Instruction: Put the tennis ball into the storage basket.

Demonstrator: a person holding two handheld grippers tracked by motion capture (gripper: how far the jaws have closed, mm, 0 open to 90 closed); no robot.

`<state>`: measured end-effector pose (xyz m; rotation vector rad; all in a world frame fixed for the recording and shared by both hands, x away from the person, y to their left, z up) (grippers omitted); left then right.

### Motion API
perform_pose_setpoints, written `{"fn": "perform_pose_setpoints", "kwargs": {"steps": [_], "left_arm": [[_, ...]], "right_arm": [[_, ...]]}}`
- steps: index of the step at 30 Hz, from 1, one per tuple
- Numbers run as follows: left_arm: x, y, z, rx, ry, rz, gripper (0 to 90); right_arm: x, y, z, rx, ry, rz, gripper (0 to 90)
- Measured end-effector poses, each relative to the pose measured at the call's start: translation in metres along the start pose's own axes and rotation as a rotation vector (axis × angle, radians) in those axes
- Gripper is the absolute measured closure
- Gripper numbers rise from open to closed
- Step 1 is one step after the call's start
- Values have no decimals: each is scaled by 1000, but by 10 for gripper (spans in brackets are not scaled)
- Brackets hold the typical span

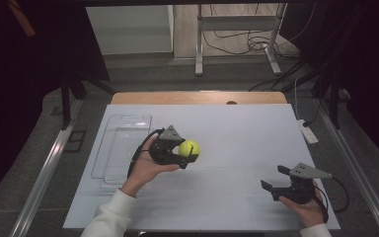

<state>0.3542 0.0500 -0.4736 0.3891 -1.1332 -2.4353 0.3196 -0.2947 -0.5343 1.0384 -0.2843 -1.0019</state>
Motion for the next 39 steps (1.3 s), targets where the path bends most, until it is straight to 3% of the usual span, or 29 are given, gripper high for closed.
{"fn": "perform_pose_setpoints", "kwargs": {"steps": [8, 39], "left_arm": [[-2, 1, 2, 19, 12, -1, 265], [-27, 3, 32, 130, 126, 44, 265]], "right_arm": [[0, 0, 0, 0, 1, -1, 108], [0, -1, -1, -7, -3, 2, 109]]}}
Point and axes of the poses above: each handheld gripper's, and its own axes: z roughly backward along the jaws, y roughly out of its top, x roughly to its right, the point moved 6 cm from there along -z, roughly forward along the jaws, and after that the axes turned 13 degrees about -z, right-handed, at the moved point
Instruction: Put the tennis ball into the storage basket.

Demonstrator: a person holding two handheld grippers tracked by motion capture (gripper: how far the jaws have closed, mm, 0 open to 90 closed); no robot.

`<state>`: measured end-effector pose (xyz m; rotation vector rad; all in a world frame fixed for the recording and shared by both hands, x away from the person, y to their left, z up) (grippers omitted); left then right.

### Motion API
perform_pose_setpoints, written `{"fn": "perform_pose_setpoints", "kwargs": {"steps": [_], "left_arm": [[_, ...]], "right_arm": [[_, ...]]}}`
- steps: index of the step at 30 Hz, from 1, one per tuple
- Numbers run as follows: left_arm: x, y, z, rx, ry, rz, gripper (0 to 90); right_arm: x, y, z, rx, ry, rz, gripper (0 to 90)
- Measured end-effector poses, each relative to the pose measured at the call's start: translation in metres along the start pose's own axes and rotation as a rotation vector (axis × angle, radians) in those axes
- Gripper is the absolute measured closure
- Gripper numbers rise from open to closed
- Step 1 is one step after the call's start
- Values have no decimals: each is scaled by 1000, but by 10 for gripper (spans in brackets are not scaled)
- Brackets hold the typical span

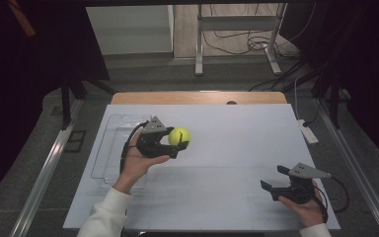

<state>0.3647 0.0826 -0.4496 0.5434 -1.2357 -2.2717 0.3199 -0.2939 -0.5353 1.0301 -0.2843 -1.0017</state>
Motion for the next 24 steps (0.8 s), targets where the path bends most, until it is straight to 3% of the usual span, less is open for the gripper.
{"fn": "perform_pose_setpoints", "kwargs": {"steps": [24], "left_arm": [[-20, 1, 22, 51, 77, 28, 265]], "right_arm": [[0, 0, 0, 2, -2, 2, 109]]}}
Point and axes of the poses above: each handheld gripper's, and its own axes: z roughly backward along the jaws, y roughly out of its top, x roughly to its right, the point moved 6 cm from there along -z, roughly forward along the jaws, and after that the axes turned 13 degrees about -z, right-handed, at the moved point
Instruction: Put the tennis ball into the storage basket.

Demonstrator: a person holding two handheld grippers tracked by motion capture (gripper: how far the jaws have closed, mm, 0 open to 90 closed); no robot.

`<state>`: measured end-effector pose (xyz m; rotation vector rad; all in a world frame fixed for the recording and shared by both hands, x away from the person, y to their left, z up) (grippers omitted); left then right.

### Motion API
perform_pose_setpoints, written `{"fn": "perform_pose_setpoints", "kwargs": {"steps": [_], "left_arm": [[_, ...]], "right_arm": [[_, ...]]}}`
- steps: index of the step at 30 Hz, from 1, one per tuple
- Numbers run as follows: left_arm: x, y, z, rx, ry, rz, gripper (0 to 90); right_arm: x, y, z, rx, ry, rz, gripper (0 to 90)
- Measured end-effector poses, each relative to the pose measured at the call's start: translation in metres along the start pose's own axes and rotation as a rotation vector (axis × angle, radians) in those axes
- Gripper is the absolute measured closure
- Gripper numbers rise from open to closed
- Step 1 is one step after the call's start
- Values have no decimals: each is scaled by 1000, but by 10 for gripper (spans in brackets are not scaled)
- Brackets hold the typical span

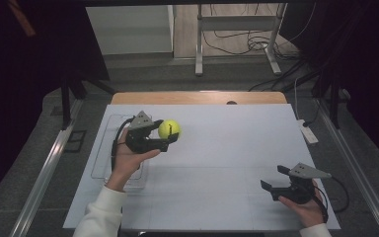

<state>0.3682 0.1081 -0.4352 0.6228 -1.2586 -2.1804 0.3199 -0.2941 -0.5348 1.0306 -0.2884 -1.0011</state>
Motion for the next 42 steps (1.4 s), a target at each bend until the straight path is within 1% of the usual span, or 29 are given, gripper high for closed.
{"fn": "perform_pose_setpoints", "kwargs": {"steps": [6, 17, 19, 23, 24, 25, 30, 33, 37, 42], "left_arm": [[-5, 0, 4, 8, 13, 4, 265], [-14, 0, 12, 28, 40, 26, 265], [-17, -1, 14, 31, 52, 31, 265], [-21, -2, 16, 35, 63, 41, 265], [-22, -2, 16, 34, 66, 41, 265], [-24, -3, 17, 33, 78, 44, 265], [-29, -6, 18, 29, 90, 52, 265], [-34, -9, 19, 25, 102, 63, 265], [-38, -11, 20, 23, 112, 77, 265], [-42, -13, 22, 24, 127, 85, 265]], "right_arm": [[0, 0, 0, -1, 0, 0, 109], [0, 0, 0, 0, -1, -1, 109], [0, 0, 0, 0, 0, 0, 109], [0, 0, 0, 0, -1, -1, 108], [0, 0, 0, 0, -1, 0, 108], [0, 0, 0, 1, 0, 0, 108], [0, 0, 0, 2, -1, 0, 108], [0, 0, 0, -1, -1, -2, 108], [0, 0, 0, -2, -1, -4, 108], [0, 0, 1, 2, -1, -1, 108]]}}
Point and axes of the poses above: each handheld gripper's, and its own axes: z roughly backward along the jaws, y roughly out of its top, x roughly to its right, the point moved 6 cm from there along -z, roughly forward along the jaws, and after that the axes turned 13 degrees about -z, right-handed, at the moved point
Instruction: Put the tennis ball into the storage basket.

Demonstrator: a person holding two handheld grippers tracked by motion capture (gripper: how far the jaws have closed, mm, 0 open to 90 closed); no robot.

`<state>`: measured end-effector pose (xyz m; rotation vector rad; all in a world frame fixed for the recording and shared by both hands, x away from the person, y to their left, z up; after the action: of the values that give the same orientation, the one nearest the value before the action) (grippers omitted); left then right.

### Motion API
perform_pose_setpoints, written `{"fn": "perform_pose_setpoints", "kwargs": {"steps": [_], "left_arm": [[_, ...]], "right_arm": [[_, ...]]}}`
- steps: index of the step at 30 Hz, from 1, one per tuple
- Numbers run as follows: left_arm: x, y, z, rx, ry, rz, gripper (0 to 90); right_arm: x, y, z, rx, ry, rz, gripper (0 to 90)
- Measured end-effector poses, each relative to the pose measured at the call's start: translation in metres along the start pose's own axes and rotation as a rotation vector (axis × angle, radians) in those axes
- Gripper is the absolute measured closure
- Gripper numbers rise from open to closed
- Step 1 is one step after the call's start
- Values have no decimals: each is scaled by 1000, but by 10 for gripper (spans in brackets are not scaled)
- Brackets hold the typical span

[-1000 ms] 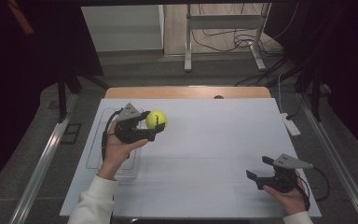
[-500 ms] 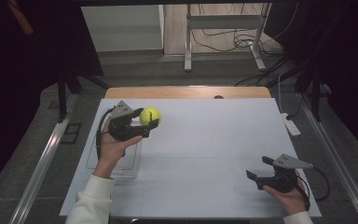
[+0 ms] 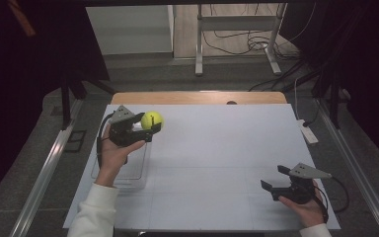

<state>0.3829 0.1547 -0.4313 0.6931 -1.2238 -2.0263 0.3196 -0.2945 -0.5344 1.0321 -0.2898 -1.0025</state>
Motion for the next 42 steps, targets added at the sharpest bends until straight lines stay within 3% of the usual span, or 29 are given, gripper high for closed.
{"fn": "perform_pose_setpoints", "kwargs": {"steps": [28, 42], "left_arm": [[-33, -11, 4, -23, 93, 21, 266], [-51, -20, 5, -36, 115, 60, 265]], "right_arm": [[-1, 1, 0, 2, 2, 4, 108], [0, 0, 1, 2, -4, 4, 108]]}}
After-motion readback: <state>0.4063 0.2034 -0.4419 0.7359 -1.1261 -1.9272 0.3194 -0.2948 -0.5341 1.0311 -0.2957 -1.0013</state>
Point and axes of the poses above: each handheld gripper's, and its own axes: z roughly backward along the jaws, y roughly out of its top, x roughly to its right, the point moved 6 cm from there along -z, roughly forward along the jaws, and after that the axes turned 13 degrees about -z, right-handed, at the moved point
